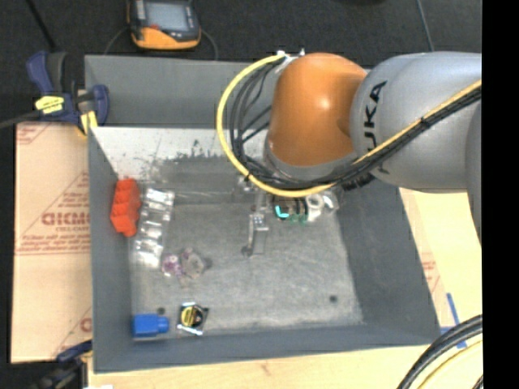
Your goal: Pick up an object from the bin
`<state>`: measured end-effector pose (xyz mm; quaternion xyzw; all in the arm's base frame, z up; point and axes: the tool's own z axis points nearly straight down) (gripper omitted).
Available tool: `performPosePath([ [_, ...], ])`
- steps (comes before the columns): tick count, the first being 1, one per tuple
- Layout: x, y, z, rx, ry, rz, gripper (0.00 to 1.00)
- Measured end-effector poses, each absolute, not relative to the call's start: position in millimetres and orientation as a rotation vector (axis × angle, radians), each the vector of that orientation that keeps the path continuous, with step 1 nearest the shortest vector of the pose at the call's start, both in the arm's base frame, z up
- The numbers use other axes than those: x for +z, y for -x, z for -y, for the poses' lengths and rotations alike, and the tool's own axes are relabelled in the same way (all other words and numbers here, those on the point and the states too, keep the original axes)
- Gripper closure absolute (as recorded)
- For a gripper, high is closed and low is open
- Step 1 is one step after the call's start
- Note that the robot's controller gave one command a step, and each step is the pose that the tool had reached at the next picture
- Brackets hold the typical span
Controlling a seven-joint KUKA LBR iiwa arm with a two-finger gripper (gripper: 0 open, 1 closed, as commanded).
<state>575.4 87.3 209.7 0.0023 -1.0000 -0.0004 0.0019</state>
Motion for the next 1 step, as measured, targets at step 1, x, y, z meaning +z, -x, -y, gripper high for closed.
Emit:
performPosePath([
  [1, 67.0, -548.1, -171.6, -0.002, 0.338, 3.12, 0.0],
])
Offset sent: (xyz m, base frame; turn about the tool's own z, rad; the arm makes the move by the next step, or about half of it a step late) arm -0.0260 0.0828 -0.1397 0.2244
